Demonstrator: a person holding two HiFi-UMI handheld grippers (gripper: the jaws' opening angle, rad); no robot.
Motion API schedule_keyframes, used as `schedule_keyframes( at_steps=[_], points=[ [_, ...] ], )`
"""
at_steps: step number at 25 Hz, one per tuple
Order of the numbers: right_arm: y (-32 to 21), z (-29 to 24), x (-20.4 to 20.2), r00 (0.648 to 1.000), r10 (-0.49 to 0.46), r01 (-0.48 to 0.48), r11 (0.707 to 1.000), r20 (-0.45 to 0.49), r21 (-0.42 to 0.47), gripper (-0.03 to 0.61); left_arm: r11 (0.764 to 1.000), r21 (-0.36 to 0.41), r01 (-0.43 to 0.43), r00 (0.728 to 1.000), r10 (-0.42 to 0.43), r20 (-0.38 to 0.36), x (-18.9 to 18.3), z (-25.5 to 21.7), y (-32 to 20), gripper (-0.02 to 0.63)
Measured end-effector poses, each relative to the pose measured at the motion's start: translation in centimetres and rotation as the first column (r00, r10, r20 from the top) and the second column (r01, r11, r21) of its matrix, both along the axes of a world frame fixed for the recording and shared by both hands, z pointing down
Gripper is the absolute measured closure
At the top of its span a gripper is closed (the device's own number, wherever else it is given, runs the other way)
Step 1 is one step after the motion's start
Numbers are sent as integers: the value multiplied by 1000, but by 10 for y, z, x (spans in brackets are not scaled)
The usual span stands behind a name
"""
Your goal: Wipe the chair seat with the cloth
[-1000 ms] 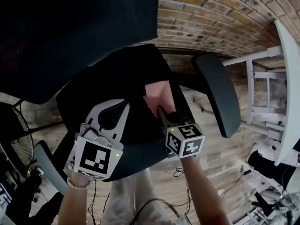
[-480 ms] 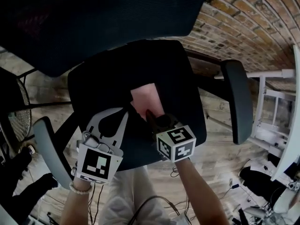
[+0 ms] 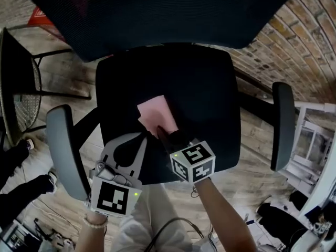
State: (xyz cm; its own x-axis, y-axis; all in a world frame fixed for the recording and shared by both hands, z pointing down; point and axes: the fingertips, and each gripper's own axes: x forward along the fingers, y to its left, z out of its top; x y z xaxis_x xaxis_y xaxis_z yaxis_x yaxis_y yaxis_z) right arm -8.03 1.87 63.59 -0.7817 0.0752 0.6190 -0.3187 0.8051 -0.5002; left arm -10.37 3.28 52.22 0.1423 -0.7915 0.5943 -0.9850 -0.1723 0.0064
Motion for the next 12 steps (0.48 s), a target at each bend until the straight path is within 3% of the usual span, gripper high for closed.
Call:
schedule_keyframes(
  at_steps=[12],
  points=[
    [85, -7, -40, 975, -213, 217, 974, 69, -65, 528, 999, 28, 45, 999, -44, -31, 4, -18, 31, 595]
  ],
)
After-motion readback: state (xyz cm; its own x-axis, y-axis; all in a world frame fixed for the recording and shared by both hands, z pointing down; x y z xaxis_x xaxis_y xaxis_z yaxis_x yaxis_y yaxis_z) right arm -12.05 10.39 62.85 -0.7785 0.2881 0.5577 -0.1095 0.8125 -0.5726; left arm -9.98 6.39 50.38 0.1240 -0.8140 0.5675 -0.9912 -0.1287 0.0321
